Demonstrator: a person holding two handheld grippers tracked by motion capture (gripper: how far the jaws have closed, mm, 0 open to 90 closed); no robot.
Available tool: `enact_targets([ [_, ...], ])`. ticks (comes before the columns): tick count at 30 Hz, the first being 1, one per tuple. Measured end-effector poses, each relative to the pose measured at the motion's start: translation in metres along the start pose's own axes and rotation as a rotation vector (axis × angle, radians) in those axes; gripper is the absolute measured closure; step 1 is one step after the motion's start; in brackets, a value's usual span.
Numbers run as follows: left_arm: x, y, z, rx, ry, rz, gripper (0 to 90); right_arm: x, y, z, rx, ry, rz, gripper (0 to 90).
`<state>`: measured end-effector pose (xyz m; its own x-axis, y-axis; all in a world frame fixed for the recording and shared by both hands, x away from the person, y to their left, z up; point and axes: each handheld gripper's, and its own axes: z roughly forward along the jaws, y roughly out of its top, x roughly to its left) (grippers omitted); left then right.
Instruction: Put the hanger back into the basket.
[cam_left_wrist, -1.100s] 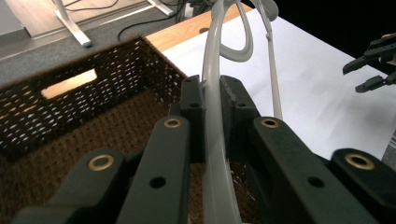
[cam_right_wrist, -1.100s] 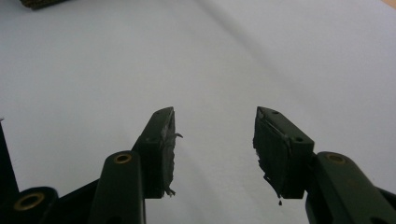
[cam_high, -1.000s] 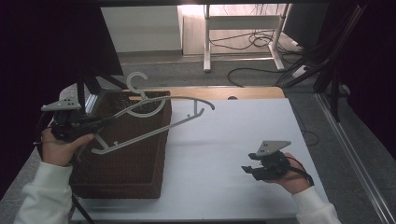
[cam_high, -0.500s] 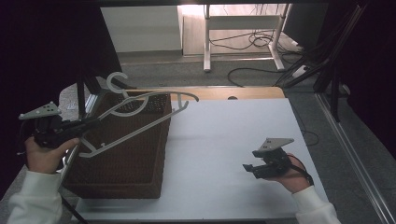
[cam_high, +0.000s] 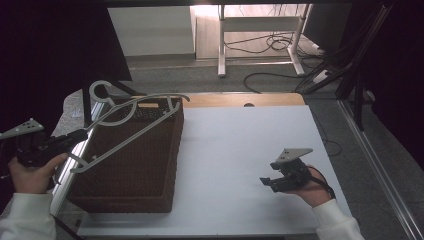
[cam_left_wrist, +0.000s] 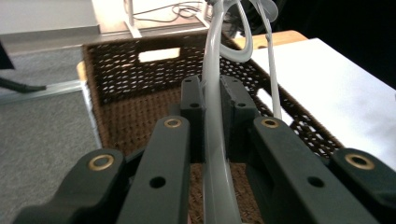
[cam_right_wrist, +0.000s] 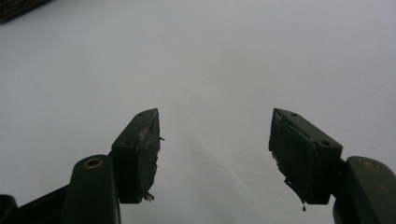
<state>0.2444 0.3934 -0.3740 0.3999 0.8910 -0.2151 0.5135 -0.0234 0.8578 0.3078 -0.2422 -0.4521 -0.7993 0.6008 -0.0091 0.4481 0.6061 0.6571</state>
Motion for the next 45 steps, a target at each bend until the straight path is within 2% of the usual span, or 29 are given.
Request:
enact_targets([
  [6,0.014,-0.015,-0.002,-0.034,0.007,-0.073,81.3,0.000,-0.001,0.002,0.010,0.000,-0.001,33.8],
  [8,0.017,-0.018,-0.001,-0.035,0.012,-0.085,81.3,-0.001,-0.001,0.002,0.012,-0.002,-0.003,33.8],
  [12,0.017,-0.022,0.001,-0.026,0.037,-0.089,81.2,-0.001,-0.001,0.003,0.011,-0.003,-0.003,33.7],
  [20,0.017,-0.031,0.017,0.004,0.057,-0.094,81.0,-0.001,-0.001,0.003,0.015,-0.002,-0.007,33.6],
  [25,0.020,-0.037,0.026,0.005,0.034,-0.114,80.2,-0.001,-0.002,0.003,0.015,-0.002,-0.007,33.6],
  [27,0.022,-0.040,0.032,0.027,0.020,-0.114,79.8,-0.001,-0.002,0.003,0.016,-0.004,-0.006,33.5],
  [28,0.023,-0.042,0.035,0.045,0.000,-0.116,79.4,-0.001,-0.002,0.004,0.017,-0.004,-0.006,33.5],
  [29,0.024,-0.044,0.038,0.057,-0.044,-0.123,77.9,-0.001,-0.002,0.004,0.017,-0.003,-0.006,33.5],
  [30,0.025,-0.044,0.040,0.070,-0.065,-0.130,70.9,-0.001,-0.002,0.004,0.017,-0.002,-0.005,33.5],
  [32,0.024,-0.042,0.039,0.062,-0.026,-0.123,54.2,-0.001,-0.002,0.004,0.018,0.000,-0.007,33.5],
  [34,0.022,-0.041,0.039,0.070,-0.031,-0.120,41.7,-0.001,-0.002,0.004,0.019,-0.001,-0.008,33.4],
  [36,0.018,-0.040,0.039,0.089,-0.016,-0.098,37.2,-0.001,-0.002,0.004,0.021,0.000,-0.007,33.4],
  [39,0.013,-0.039,0.041,0.109,-0.016,-0.081,33.3,0.000,-0.002,0.004,0.023,-0.002,-0.010,33.3],
  [45,0.005,-0.037,0.043,0.125,-0.010,-0.057,31.2,-0.001,-0.002,0.004,0.022,0.000,-0.016,33.1],
])
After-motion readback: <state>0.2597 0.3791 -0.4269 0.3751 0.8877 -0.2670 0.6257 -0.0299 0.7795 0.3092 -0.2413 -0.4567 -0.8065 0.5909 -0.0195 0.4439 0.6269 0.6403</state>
